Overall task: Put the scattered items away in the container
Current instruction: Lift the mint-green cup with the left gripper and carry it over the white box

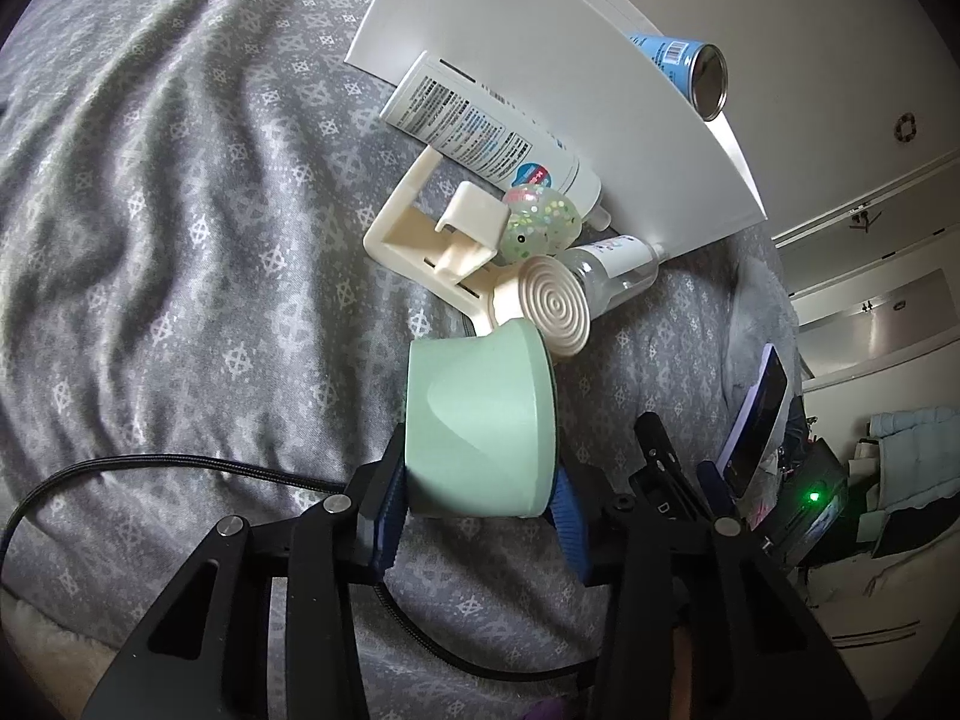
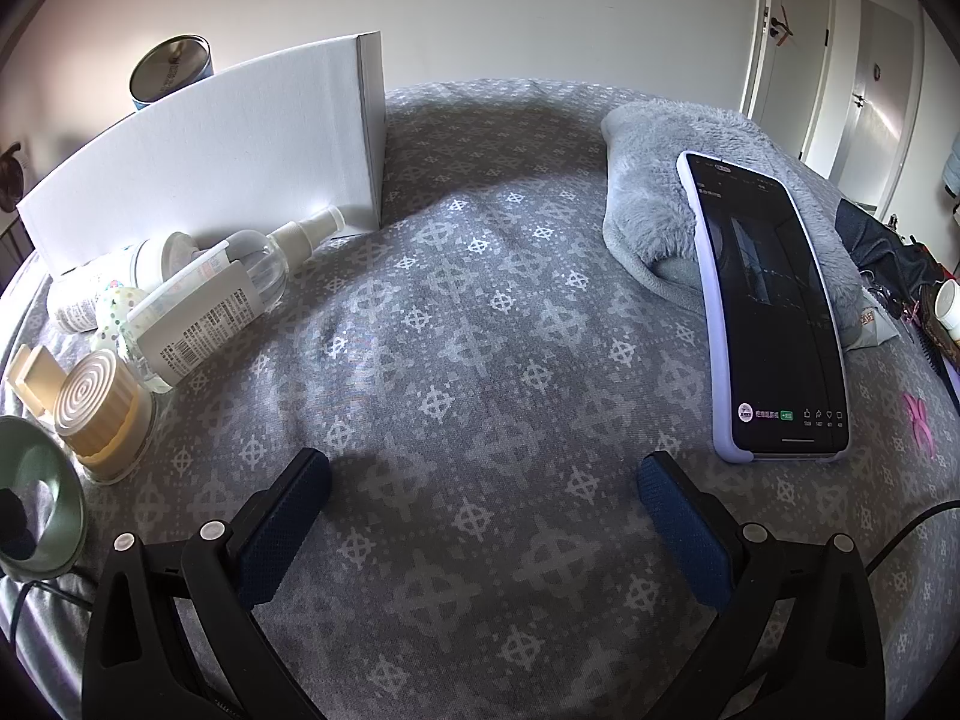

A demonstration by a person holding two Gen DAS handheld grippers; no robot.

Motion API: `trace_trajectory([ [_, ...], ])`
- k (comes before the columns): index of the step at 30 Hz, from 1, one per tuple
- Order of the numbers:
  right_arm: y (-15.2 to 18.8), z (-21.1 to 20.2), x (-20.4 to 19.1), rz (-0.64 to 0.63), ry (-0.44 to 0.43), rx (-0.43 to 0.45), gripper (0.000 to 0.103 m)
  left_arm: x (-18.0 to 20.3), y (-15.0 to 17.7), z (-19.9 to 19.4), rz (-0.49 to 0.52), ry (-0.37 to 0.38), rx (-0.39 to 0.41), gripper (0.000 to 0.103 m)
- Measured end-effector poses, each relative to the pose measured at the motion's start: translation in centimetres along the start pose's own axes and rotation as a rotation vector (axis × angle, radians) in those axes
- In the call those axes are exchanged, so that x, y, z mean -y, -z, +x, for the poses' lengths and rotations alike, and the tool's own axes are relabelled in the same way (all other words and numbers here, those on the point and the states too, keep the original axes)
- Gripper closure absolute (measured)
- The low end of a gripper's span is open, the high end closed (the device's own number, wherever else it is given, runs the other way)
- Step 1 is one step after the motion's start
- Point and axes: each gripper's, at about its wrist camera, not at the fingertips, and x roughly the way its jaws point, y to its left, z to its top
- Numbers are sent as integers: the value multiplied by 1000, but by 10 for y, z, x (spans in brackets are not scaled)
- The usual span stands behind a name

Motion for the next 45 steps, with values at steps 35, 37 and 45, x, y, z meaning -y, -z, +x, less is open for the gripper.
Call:
trace_trajectory([
  [35, 0, 0, 1, 2, -2, 1, 0, 63, -147, -84, 127, 38, 424, 63],
  [37, 0, 0, 0, 2, -2, 1, 0, 67, -163, -79, 129, 31, 434, 63],
  [45, 2, -3, 1, 3, -3, 1, 0, 72, -195, -36, 134, -32, 403, 63],
])
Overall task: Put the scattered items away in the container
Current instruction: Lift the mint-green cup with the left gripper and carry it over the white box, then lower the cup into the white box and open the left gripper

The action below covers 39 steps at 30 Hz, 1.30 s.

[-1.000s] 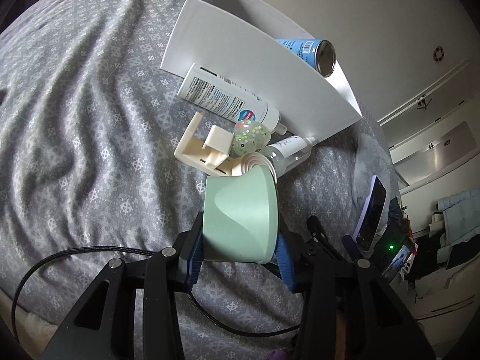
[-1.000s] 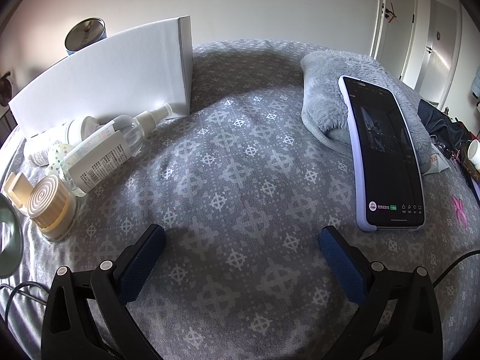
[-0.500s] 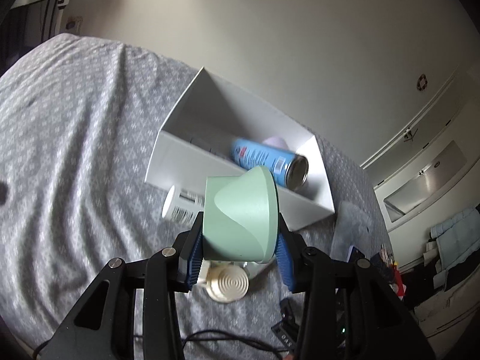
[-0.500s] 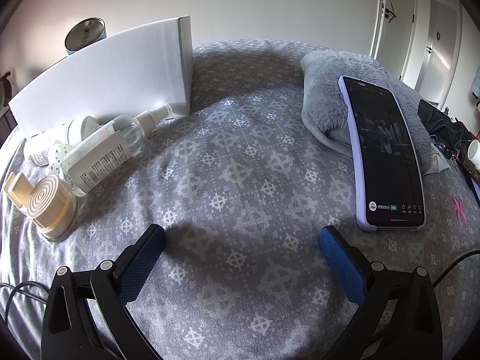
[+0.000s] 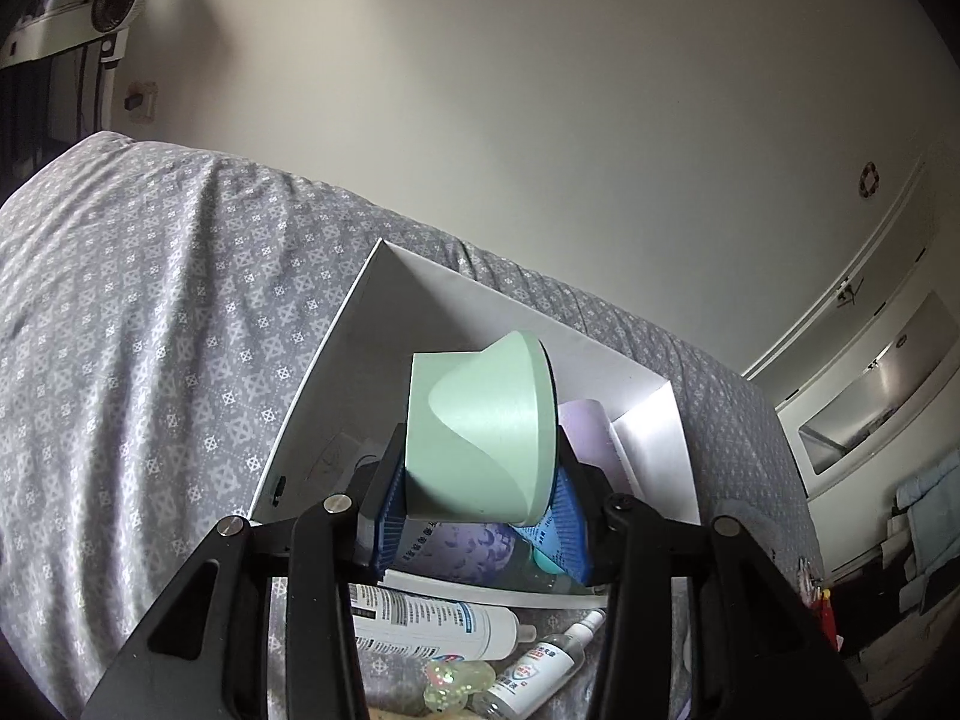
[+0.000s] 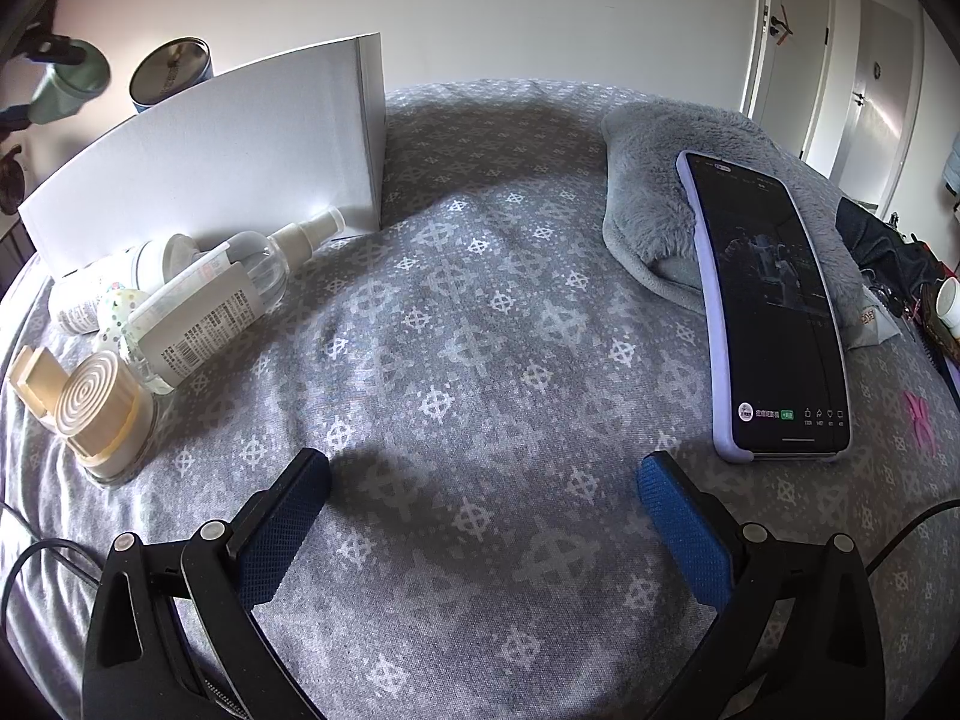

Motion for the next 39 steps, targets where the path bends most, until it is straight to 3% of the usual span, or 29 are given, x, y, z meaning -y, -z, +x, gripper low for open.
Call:
trace_trajectory([
  [12, -1, 2, -3, 3, -3, 1, 0, -1, 32, 33, 21, -42, -77, 63],
  [34, 0, 1, -3, 4, -5, 2, 0, -1, 36, 34, 54, -65, -77, 62],
  [37, 0, 1, -3, 4, -5, 2, 0, 0, 36, 33, 50, -68, -71, 54],
  [39, 0, 1, -2, 4, -5, 2, 0, 2, 36, 27, 49, -65, -48, 36],
])
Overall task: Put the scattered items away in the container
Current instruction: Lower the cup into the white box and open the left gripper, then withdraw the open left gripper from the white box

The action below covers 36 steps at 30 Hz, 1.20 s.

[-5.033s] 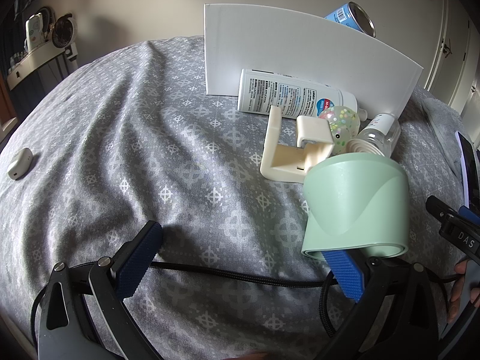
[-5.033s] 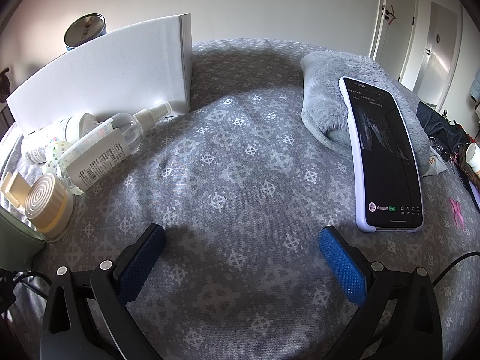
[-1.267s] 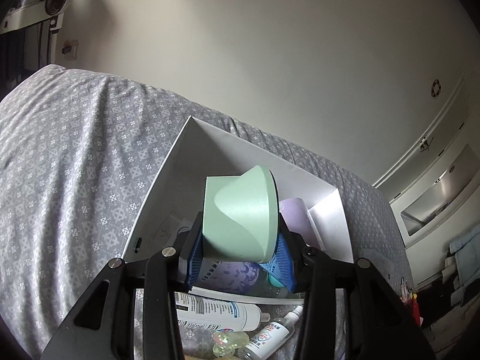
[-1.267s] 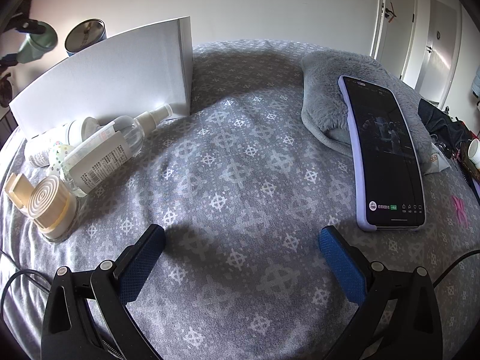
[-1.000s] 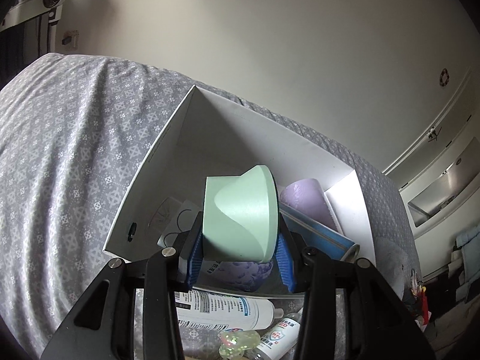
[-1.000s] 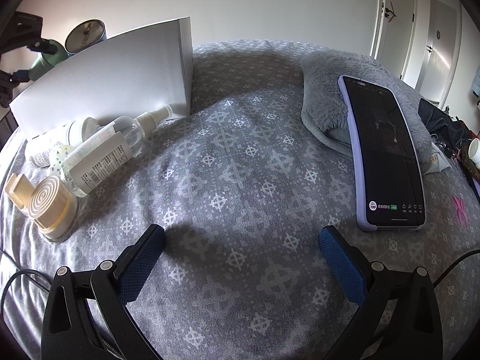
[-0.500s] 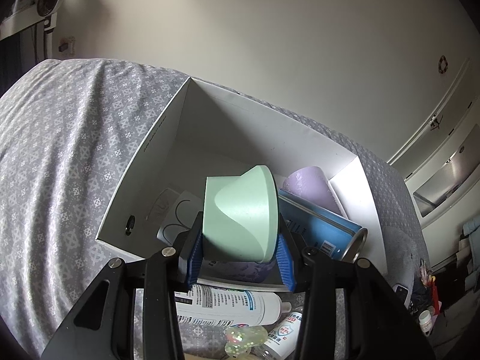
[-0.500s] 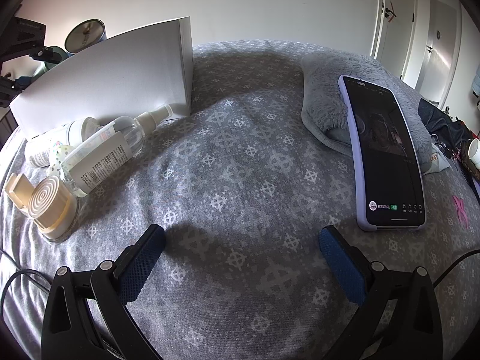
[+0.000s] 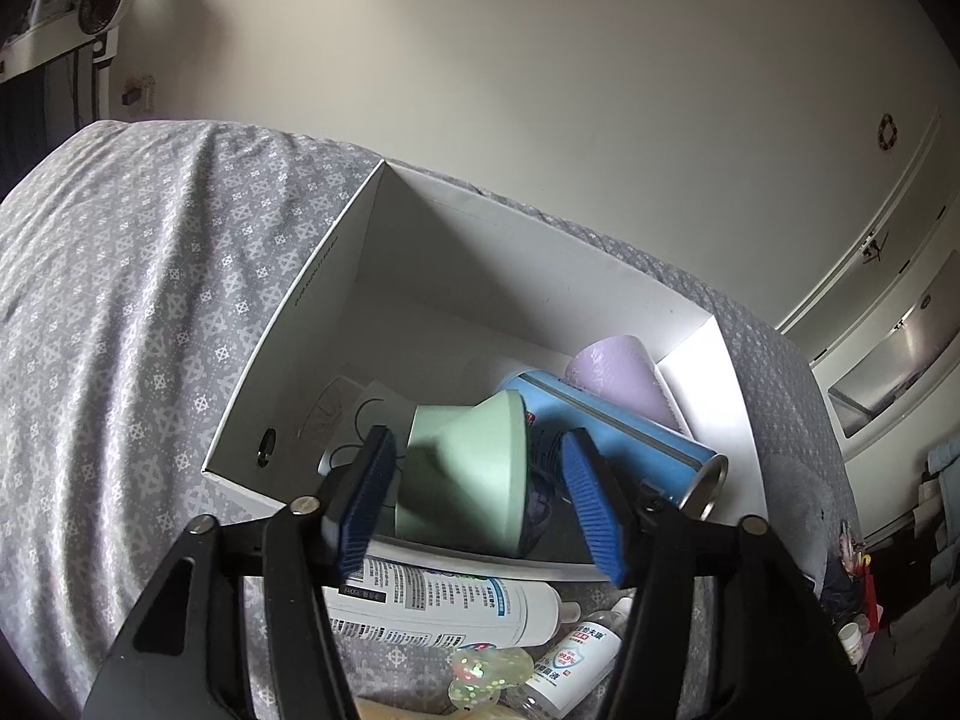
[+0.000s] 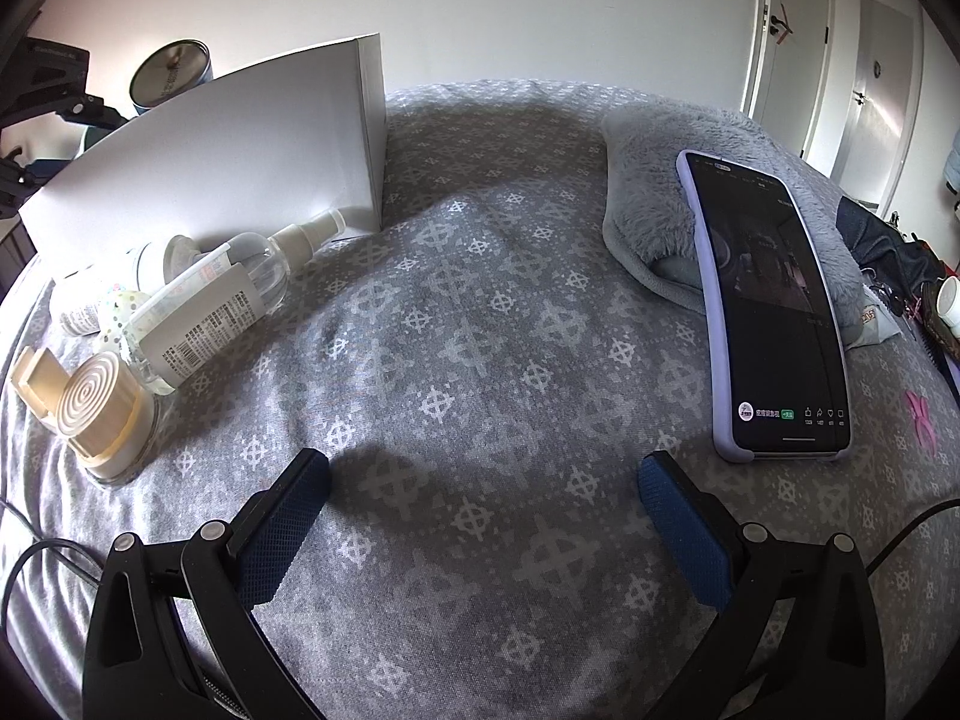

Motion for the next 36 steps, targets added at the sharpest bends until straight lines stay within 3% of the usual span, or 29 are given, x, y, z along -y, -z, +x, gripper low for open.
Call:
trace_trajectory([
  [4, 0, 0, 0, 0, 0, 0, 0, 8, -2, -23, 12, 15, 63, 30],
  [6, 0, 0, 0, 0, 0, 0, 0, 12, 2, -39, 24, 24, 97, 20],
  [11, 0, 0, 0, 0, 0, 0, 0, 17, 29, -69, 88, 12, 136, 18],
  [18, 0, 0, 0, 0, 0, 0, 0, -5, 93, -74, 132, -70, 50, 15],
  [25, 0, 0, 0, 0, 0, 0, 0, -42, 151, -51, 113, -261, -88, 15],
  [32, 0, 0, 1, 0, 0, 1, 0, -60, 172, -36, 98, -349, -72, 15],
  [34, 0, 0, 0, 0, -1, 0, 0, -64, 176, -31, 89, -358, -59, 11],
  [36, 0, 0, 1, 0, -1, 0, 0, -64, 183, -30, 98, -361, -37, 1],
])
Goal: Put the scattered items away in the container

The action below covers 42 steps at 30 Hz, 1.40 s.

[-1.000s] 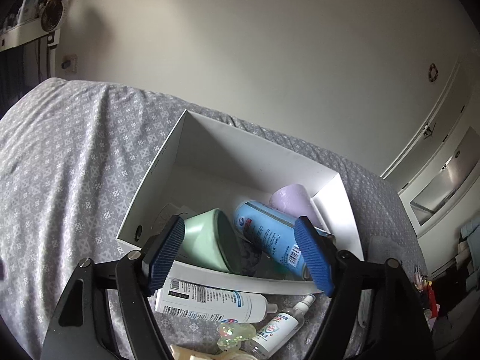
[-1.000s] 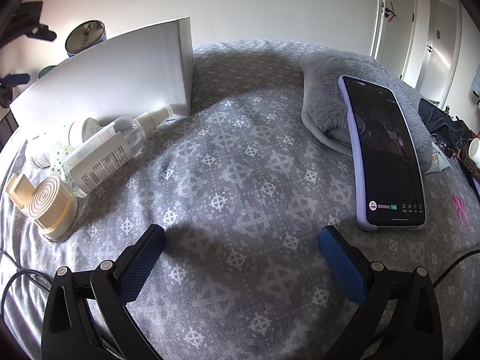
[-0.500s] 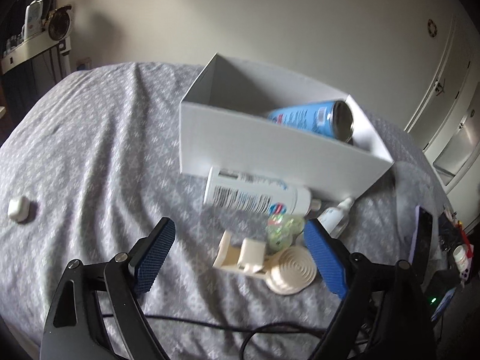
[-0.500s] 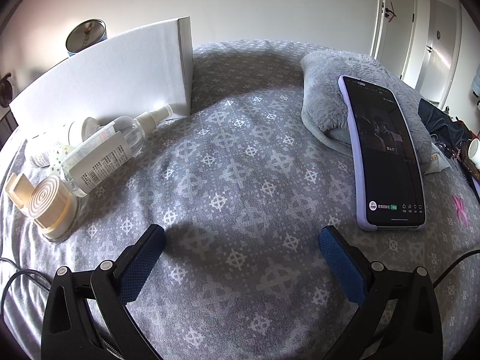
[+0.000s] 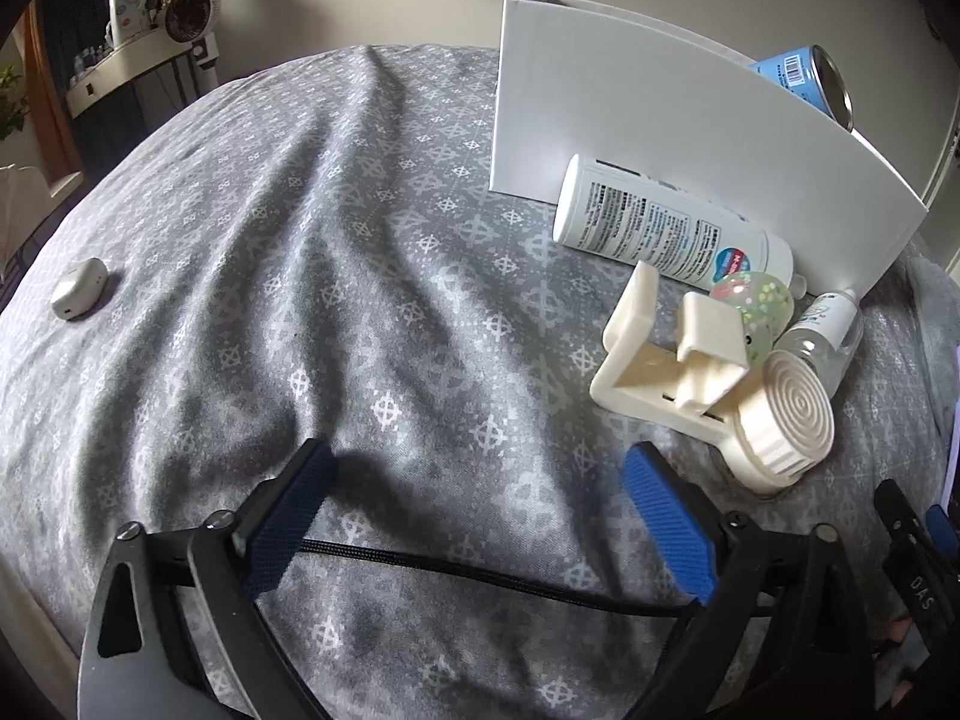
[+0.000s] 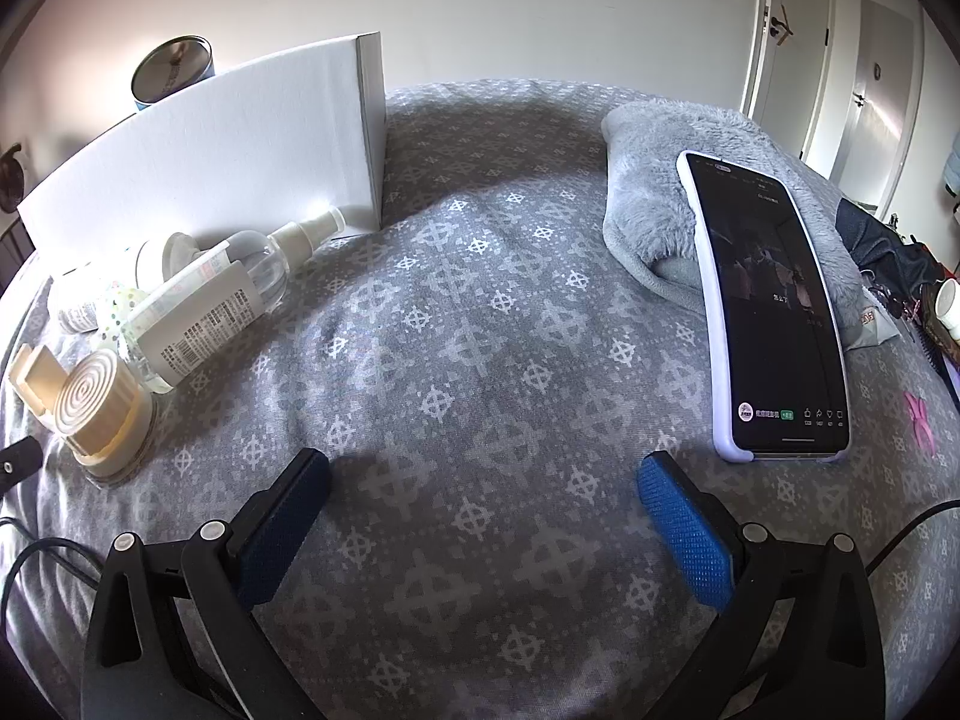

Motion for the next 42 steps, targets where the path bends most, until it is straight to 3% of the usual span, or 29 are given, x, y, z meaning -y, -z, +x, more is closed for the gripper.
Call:
trace_trajectory([
  [4, 0, 0, 0, 0, 0, 0, 0, 5, 9, -1, 35, -26, 55, 0],
  [42, 0, 0, 0, -1, 1, 0, 0, 3, 10, 1, 29, -16, 59, 0],
])
